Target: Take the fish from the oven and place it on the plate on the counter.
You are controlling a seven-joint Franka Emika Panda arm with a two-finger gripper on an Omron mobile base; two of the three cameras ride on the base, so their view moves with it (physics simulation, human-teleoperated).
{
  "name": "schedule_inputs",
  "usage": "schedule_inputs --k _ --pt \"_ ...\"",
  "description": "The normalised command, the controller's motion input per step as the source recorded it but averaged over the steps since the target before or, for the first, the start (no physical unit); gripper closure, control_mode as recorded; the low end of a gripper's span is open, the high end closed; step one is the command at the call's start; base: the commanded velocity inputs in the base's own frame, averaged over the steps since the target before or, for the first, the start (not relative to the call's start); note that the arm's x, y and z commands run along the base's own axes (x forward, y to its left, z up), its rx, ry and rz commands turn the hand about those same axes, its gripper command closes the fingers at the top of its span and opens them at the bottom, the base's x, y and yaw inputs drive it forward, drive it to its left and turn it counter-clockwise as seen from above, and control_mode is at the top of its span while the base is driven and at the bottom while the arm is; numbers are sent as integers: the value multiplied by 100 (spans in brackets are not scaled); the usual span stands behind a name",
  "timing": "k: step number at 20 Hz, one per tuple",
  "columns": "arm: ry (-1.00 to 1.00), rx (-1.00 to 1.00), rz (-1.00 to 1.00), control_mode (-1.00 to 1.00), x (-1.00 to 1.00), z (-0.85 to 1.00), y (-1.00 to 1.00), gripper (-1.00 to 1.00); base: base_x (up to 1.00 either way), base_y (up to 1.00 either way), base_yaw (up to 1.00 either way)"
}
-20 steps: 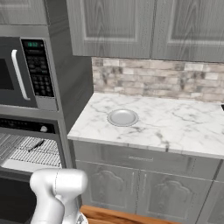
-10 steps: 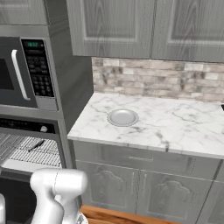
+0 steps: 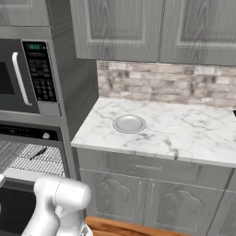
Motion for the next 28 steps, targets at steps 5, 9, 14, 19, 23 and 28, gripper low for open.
schedule_inputs --k 5,9,14,19,23,28 --pt "18 7 0 -100 72 -57 0 100 0 0 0" --pt "20 -3 0 -100 61 -70 0 100 0 0 0" --pt "13 -12 0 -100 58 -74 0 100 0 0 0" --pt "1 -11 0 -100 49 -70 0 100 0 0 0" --pt "4 -10 0 -100 49 -66 0 100 0 0 0" --pt "17 -11 0 -100 50 -69 0 100 0 0 0"
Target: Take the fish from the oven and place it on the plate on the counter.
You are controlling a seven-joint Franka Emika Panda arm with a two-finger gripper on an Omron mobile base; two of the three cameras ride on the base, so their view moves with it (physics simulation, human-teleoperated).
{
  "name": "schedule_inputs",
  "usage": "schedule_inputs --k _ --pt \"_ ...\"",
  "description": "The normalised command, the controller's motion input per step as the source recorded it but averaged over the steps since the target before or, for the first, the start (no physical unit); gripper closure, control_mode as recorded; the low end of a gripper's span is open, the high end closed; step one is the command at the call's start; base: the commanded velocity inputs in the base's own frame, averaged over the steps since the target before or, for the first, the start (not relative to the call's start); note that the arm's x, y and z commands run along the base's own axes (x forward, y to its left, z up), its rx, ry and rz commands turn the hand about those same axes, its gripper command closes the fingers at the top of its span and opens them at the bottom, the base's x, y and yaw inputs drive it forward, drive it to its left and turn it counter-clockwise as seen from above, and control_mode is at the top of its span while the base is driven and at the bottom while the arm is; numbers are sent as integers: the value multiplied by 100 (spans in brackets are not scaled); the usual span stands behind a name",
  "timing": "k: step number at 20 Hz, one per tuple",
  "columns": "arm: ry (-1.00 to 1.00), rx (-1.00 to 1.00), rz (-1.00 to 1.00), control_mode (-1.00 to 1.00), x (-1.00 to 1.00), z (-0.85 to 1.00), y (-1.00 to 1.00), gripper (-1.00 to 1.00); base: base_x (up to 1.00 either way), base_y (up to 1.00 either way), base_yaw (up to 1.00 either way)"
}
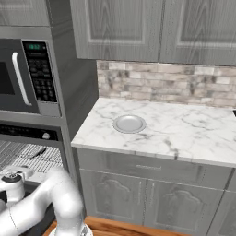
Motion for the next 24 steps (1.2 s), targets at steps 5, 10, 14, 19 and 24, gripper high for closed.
schedule_inputs --k 5,10,14,19,24 --pt "12 -7 1 -100 43 -76 0 100 0 0 0" --pt "0 -2 1 -100 37 -75 0 100 0 0 0" --pt "-4 0 2 -100 14 -85 2 100 0 0 0" --pt "-11 8 1 -100 -11 -100 12 100 0 0 0" --pt "-8 13 0 -100 -10 -100 25 100 0 0 0"
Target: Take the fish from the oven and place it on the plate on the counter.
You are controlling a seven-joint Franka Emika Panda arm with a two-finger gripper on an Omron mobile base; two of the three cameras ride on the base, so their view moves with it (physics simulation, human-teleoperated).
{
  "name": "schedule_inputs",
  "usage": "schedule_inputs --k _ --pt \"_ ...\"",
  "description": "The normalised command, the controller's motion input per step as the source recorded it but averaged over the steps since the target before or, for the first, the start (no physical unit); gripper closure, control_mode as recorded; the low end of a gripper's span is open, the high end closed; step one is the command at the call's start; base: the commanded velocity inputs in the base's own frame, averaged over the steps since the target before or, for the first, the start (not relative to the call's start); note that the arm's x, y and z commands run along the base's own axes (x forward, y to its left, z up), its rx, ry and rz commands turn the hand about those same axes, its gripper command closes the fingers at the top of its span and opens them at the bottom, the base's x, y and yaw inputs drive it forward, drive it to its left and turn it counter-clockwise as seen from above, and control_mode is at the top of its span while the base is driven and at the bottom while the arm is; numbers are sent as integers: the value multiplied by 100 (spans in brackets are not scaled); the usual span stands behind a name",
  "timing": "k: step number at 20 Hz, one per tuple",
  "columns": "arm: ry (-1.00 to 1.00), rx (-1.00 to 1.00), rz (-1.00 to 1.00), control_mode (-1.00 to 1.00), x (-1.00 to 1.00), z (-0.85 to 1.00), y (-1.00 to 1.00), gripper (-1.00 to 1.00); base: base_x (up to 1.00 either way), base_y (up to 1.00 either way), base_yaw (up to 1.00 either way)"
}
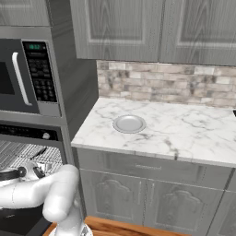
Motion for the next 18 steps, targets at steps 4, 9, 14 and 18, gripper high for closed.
schedule_inputs --k 4,9,14,18 --pt "-8 27 0 -100 -5 -100 29 100 0 0 0" --pt "3 7 0 -100 -6 -100 39 100 0 0 0" --pt "10 -13 0 -100 -28 -100 45 100 0 0 0" --pt "11 -31 0 -100 -87 -100 36 100 0 0 0"
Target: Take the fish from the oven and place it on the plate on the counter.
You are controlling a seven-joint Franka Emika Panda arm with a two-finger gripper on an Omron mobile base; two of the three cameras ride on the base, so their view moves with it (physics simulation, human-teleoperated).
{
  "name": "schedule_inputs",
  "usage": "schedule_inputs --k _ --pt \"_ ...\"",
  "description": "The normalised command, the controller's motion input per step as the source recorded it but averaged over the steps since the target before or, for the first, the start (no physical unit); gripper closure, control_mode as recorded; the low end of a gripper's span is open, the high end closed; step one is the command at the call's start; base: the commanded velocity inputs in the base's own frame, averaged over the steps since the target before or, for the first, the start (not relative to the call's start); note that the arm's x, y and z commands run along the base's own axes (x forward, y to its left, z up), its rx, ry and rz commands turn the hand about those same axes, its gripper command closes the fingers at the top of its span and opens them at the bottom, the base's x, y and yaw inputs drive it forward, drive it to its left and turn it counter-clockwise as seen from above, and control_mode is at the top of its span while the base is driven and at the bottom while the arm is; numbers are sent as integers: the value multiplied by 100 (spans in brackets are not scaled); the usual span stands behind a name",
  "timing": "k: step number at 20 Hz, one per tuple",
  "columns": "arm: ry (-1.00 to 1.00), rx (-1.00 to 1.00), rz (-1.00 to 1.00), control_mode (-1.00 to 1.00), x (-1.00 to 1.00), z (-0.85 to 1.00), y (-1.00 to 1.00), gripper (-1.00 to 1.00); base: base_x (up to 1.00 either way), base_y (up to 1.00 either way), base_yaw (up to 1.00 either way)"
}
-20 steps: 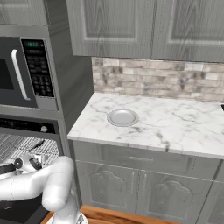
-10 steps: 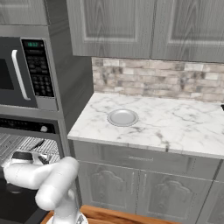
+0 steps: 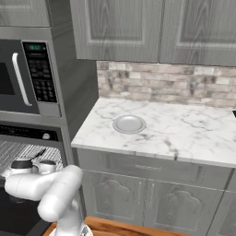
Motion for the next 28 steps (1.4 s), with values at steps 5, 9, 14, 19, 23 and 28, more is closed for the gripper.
schedule_inputs --k 5,9,14,19,23,28 --pt "6 -20 0 -100 -100 -100 22 100 0 0 0" --pt "22 -12 0 -100 -100 -100 17 100 0 0 0" --pt "20 -4 2 -100 -100 -100 5 100 0 0 0" --pt "17 0 5 -100 -100 -100 0 100 0 0 0" --pt "8 -3 3 -100 -100 -100 0 100 0 0 0" --pt "5 -8 0 -100 -100 -100 0 100 0 0 0"
